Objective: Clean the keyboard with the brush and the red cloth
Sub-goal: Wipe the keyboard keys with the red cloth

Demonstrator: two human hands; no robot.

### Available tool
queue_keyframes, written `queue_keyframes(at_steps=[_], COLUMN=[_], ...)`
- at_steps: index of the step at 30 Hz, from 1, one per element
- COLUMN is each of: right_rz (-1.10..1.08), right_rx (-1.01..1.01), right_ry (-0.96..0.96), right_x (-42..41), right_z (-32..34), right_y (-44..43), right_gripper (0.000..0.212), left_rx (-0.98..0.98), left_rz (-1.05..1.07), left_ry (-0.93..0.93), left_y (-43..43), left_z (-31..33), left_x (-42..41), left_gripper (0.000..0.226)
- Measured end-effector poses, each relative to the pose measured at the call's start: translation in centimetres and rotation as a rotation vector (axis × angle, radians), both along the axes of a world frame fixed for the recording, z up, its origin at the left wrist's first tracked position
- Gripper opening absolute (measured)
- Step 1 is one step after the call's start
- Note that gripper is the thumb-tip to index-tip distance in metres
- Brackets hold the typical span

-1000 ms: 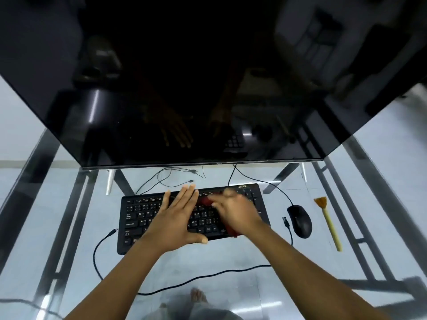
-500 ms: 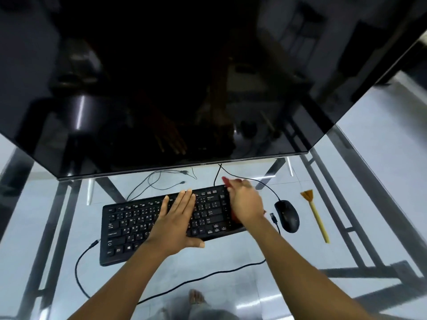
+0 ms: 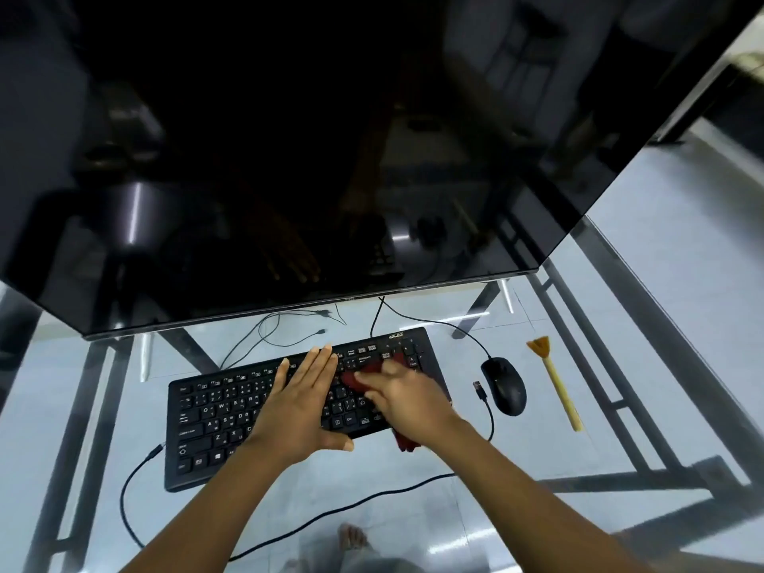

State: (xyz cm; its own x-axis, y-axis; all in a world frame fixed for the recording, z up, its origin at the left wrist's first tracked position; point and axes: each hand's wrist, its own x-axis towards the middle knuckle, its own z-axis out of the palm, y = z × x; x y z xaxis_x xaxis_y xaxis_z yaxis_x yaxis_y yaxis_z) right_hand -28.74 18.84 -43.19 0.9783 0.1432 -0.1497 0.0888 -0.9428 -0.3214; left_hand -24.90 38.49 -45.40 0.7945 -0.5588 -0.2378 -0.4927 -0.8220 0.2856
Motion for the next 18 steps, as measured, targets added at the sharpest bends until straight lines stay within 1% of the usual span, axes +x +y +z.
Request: queue_keyframes(at_steps=[1,3,4,5,6,8,9,10,11,13,14,15,16,17,18], right_rz=[-0.078,-0.39,-0.486,-0.477,-0.37,-0.045,0.071,0.098,0.017,-0.266,-0.334,-0.299,-0.17,0.002,0.142], right_rx=[-0.012,-0.037,-0.03,-0.025,-0.011,0.027,0.01,0.003,0.012,0.033,0.046,0.061,0.06,0.073,0.103], right_ry=[-0.025,-0.107,-0.12,-0.119,-0.109,-0.071,-0.054,-0.044,-0.047,-0.128,-0.173,-0.201,-0.214,-0.182,-0.077], right_x=[0.3,1.1,0.9,0.5,-0.2,-2.7,-3.6,-3.6,-3.1,-2.3,-2.3,-2.4,-2.9,-3.9,-5.1], right_z=[0.1,-0.4,-0.7,-0.8,-1.0,-1.8,-2.0,-1.9,-1.5,-1.0,-0.7,-0.7,-0.6,-0.6,-0.8], right_y=[-1.4,-4.4,-4.8,-4.0,-2.5,0.3,0.4,-0.5,-1.8,-4.5,-4.8,-4.2,-3.1,-1.7,-0.8], right_gripper=[0.035,0.034,0.034,0.034,0.035,0.036,0.039,0.04,0.039,0.034,0.033,0.033,0.033,0.034,0.034], left_rx=[-0.003,-0.011,-0.015,-0.019,-0.018,-0.014,-0.014,-0.017,-0.021,-0.016,-0.009,-0.003,0.001,0.001,-0.001], left_rz=[-0.006,-0.016,-0.015,-0.009,-0.005,-0.008,-0.014,-0.023,-0.031,-0.043,-0.042,-0.036,-0.032,-0.03,-0.031], left_ry=[0.0,0.001,0.004,0.006,0.01,0.006,0.0,-0.003,-0.003,-0.008,-0.014,-0.018,-0.02,-0.019,-0.016], left_y=[-0.2,-0.4,-0.3,-0.1,0.1,0.5,0.4,0.3,0.1,-0.2,-0.1,0.0,0.2,0.4,0.4], left_z=[0.1,0.3,0.2,0.2,0.1,0.0,0.0,0.1,0.1,0.3,0.3,0.3,0.2,0.1,0.0], left_x=[0.2,0.5,0.5,0.4,0.3,0.1,0.1,0.2,0.3,0.7,0.7,0.8,0.7,0.6,0.4], left_gripper=[0.13,0.129,0.129,0.129,0.129,0.129,0.129,0.129,0.129,0.129,0.128,0.128,0.128,0.128,0.127])
